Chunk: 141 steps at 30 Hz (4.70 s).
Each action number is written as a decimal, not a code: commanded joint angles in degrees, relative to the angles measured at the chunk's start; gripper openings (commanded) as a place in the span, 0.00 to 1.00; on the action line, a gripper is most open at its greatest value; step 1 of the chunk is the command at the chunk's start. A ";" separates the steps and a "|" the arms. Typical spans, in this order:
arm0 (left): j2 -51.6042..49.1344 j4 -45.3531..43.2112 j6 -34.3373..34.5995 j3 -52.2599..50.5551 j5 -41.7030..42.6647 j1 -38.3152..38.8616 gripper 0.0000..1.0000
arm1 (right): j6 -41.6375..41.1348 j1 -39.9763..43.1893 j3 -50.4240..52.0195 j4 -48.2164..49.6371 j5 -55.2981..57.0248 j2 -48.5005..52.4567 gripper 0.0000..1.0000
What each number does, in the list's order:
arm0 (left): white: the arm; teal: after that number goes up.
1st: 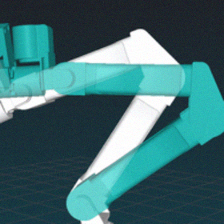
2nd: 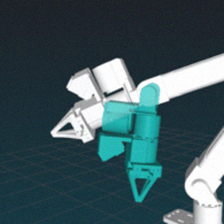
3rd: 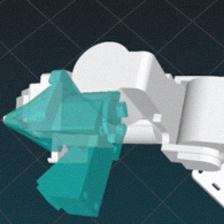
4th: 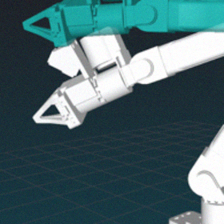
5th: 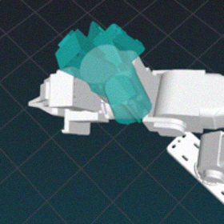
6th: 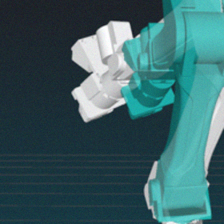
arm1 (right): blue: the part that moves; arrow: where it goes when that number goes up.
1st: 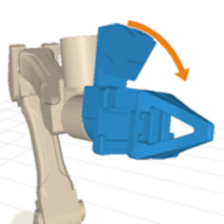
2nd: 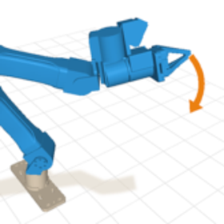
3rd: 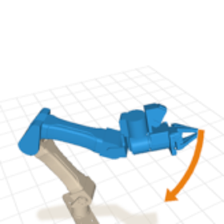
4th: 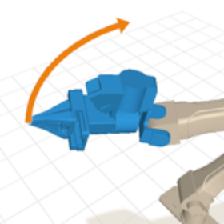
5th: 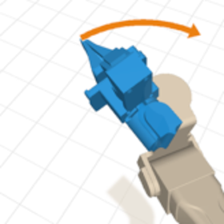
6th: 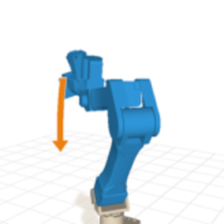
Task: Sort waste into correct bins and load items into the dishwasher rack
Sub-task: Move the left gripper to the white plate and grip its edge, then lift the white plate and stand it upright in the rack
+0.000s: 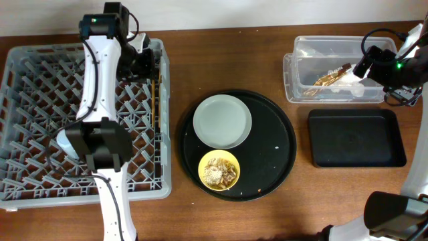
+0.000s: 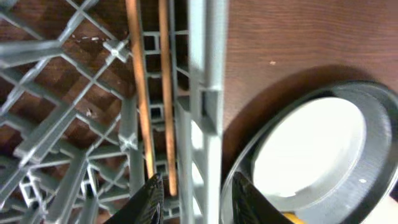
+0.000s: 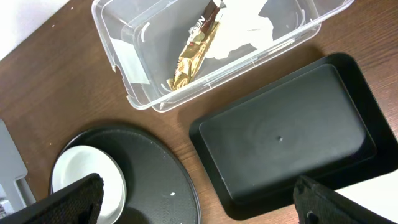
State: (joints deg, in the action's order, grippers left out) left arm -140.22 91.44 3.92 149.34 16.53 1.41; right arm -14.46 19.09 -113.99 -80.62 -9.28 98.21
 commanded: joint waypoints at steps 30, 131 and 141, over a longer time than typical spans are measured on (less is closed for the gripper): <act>13.53 -27.76 20.28 -37.68 -22.60 44.26 0.40 | 0.02 0.04 -0.76 0.00 0.33 -0.39 0.99; 28.89 -42.51 14.47 -44.50 56.72 -22.10 0.00 | 0.02 0.04 -0.76 0.00 0.33 -0.39 0.99; 24.48 -42.53 12.44 -44.50 57.18 -19.96 0.00 | 0.02 0.07 -0.76 0.00 0.33 -0.39 0.99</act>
State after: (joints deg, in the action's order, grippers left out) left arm -114.45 49.04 19.05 104.57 72.07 -18.26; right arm -14.57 19.09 -113.99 -80.62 -9.26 98.21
